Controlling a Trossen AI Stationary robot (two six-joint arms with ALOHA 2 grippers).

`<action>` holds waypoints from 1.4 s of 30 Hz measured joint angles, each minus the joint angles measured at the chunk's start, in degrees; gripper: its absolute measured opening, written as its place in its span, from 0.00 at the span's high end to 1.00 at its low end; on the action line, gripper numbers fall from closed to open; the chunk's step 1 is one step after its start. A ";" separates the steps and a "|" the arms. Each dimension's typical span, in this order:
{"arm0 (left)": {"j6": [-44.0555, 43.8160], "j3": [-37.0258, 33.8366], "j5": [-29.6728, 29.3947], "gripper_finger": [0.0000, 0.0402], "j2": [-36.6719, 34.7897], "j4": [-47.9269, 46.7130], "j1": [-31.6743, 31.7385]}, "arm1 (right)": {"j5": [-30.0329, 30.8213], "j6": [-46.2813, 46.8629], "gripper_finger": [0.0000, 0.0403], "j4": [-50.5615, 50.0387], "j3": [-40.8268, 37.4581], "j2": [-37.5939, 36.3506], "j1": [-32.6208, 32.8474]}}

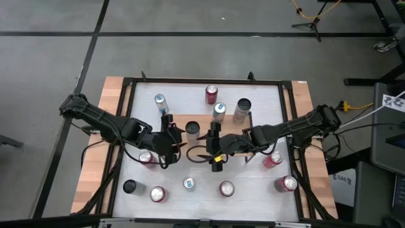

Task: Place canned beverage on shelf
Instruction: Put the top white-pink soda can on the shelf aligned with the other white-pink soda can

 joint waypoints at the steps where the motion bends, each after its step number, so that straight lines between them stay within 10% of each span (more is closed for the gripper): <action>1: 0.00 0.00 0.00 0.47 0.00 -0.29 0.00 | -0.02 0.00 0.29 0.01 0.00 -0.01 0.00; 42: -0.52 0.00 1.60 0.47 0.00 -4.15 -0.17 | 2.78 -11.39 0.29 -0.62 13.46 -0.47 -0.87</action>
